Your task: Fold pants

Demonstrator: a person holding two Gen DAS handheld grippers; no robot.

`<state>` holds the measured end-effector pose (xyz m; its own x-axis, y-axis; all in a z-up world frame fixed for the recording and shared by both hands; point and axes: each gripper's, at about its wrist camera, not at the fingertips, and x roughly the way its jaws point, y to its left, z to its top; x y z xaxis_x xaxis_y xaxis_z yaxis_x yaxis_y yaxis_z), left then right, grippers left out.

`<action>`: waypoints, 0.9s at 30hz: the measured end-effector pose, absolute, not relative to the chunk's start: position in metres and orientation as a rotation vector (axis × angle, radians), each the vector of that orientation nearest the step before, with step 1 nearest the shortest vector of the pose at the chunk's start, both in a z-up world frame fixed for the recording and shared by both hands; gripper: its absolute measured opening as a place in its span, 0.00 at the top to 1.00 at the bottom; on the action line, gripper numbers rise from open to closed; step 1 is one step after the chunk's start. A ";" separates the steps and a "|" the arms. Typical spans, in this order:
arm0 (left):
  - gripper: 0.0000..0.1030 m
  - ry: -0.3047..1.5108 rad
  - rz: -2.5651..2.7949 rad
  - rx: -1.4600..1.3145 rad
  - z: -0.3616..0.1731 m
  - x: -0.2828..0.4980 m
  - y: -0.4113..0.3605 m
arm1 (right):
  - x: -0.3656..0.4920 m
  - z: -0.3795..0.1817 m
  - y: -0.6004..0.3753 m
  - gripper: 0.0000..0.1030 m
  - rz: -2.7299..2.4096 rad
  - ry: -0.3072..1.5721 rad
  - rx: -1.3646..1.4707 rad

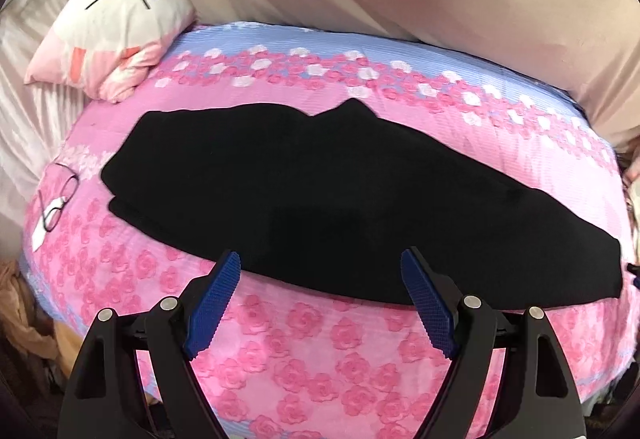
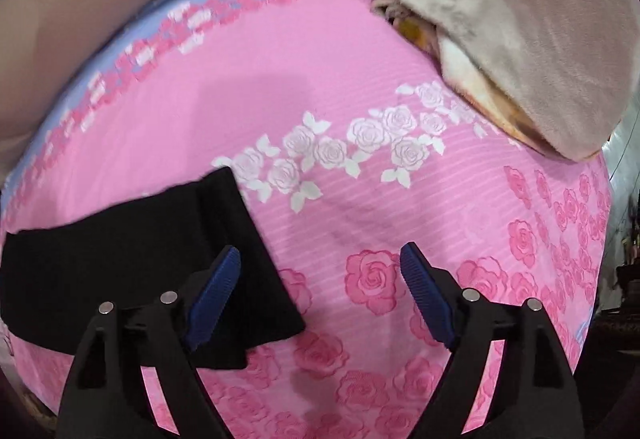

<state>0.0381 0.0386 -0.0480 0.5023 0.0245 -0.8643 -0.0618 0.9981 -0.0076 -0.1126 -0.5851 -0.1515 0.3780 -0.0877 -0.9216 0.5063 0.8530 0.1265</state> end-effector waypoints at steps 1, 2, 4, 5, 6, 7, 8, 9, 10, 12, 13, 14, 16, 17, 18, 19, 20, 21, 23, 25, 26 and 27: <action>0.22 1.042 0.042 -0.028 -0.047 0.039 0.033 | -0.106 -0.157 -0.581 0.36 -0.371 1.138 0.410; 0.22 1.040 0.035 -0.015 -0.046 0.039 0.029 | -0.102 -0.154 -0.576 0.45 -0.348 1.131 0.378; 0.22 1.038 0.010 0.026 -0.045 0.040 0.016 | -0.095 -0.147 -0.559 0.92 -0.257 1.151 0.356; 0.22 1.033 0.002 0.043 -0.044 0.040 0.011 | -0.093 -0.138 -0.547 0.92 -0.272 1.166 0.266; 0.22 1.025 -0.005 0.065 -0.042 0.039 0.005 | -0.095 -0.125 -0.541 0.93 -0.279 1.146 0.202; 0.22 1.019 -0.008 0.080 -0.041 0.038 0.000 | -0.098 -0.115 -0.542 0.93 -0.305 1.125 0.185; 0.22 1.015 -0.015 0.092 -0.039 0.037 -0.003 | -0.107 -0.101 -0.551 0.94 -0.336 1.074 0.222; 0.22 1.005 -0.022 0.108 -0.037 0.035 -0.006 | -0.118 -0.095 -0.562 0.97 -0.370 1.032 0.272; 0.22 0.994 -0.022 0.121 -0.035 0.032 -0.008 | -0.126 -0.101 -0.572 0.96 -0.383 1.031 0.314; 0.22 0.976 -0.028 0.128 -0.034 0.029 -0.010 | -0.128 -0.134 -0.581 0.96 -0.427 1.148 0.296; 0.22 0.979 -0.029 0.125 -0.035 0.029 -0.009 | -0.132 -0.151 -0.587 0.96 -0.440 1.227 0.311; 0.22 0.989 -0.032 0.119 -0.037 0.030 -0.009 | -0.142 -0.147 -0.592 0.95 -0.445 1.176 0.373; 0.22 1.009 -0.024 0.126 -0.039 0.031 -0.008 | -0.158 -0.119 -0.593 0.89 -0.460 1.051 0.465; 0.22 1.004 -0.017 0.128 -0.038 0.031 -0.007 | -0.159 -0.100 -0.585 0.86 -0.426 0.982 0.482; 0.22 0.996 -0.013 0.120 -0.037 0.030 -0.005 | -0.153 -0.091 -0.577 0.73 -0.395 0.975 0.460; 0.22 0.997 -0.011 0.111 -0.038 0.030 -0.003 | -0.143 -0.087 -0.568 0.60 -0.360 0.989 0.417; 0.22 1.005 -0.012 0.101 -0.039 0.032 -0.002 | -0.133 -0.086 -0.561 0.59 -0.341 1.001 0.378; 0.22 1.019 -0.017 0.089 -0.042 0.035 -0.002 | -0.120 -0.087 -0.552 0.60 -0.320 1.024 0.331; 0.22 1.041 -0.026 0.067 -0.045 0.040 -0.004 | -0.096 -0.100 -0.540 0.60 -0.278 1.069 0.310; 0.22 1.042 -0.045 0.051 -0.043 0.042 -0.008 | -0.075 -0.116 -0.534 0.60 -0.251 1.118 0.286; 0.22 1.036 -0.048 0.057 -0.042 0.041 -0.011 | -0.068 -0.123 -0.529 0.60 -0.247 1.144 0.269; 0.22 1.028 -0.054 0.071 -0.040 0.040 -0.014 | -0.062 -0.135 -0.529 0.59 -0.235 1.155 0.262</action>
<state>0.0397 -0.0140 -0.0405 0.5159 -0.0118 -0.8566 0.0789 0.9963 0.0338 -0.0617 -0.5287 -0.1350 0.3854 -0.0482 -0.9215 0.3162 0.9451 0.0829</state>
